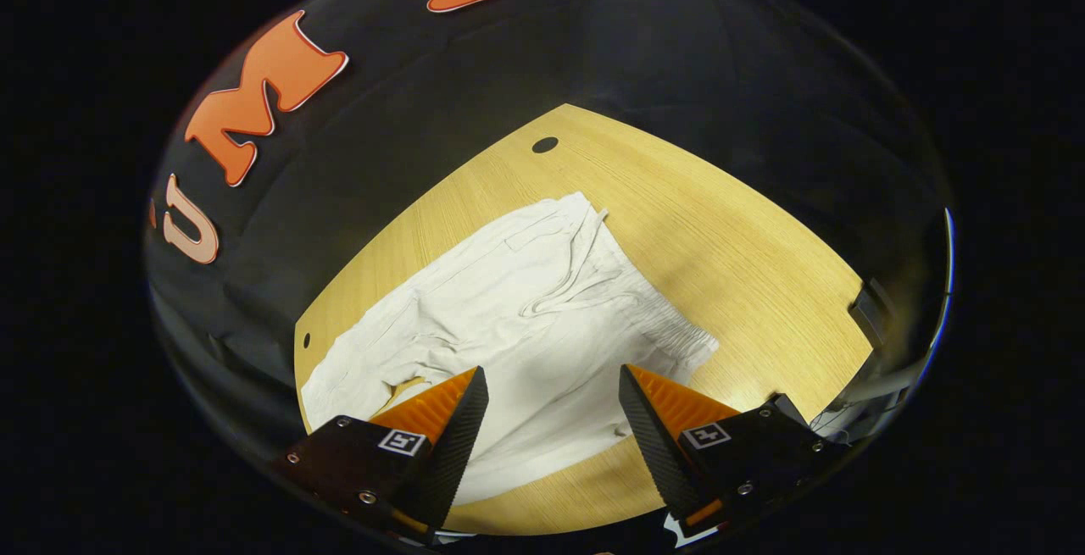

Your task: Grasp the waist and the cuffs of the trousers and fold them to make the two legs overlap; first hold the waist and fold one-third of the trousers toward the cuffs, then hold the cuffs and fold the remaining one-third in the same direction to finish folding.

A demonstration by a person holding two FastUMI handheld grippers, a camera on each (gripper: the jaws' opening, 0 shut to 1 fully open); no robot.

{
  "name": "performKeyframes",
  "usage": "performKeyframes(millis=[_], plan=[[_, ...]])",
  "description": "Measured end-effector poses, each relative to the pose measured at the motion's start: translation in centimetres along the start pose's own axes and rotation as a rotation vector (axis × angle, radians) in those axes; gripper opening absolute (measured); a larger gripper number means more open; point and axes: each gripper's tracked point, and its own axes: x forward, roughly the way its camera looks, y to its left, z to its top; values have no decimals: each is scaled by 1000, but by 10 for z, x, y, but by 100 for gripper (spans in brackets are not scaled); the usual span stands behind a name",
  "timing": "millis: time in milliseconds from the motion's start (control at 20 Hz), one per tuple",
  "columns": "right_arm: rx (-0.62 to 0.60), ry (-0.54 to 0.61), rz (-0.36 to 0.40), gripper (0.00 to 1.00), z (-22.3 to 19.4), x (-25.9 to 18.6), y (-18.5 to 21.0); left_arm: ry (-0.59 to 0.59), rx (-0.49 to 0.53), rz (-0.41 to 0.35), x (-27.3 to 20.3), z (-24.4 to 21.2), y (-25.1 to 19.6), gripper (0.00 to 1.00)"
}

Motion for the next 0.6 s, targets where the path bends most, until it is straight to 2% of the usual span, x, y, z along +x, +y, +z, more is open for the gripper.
performKeyframes(millis=[600], plan=[[46,47,-18,94,-12,16,-9,41,-93,58,9,1,27,99]])
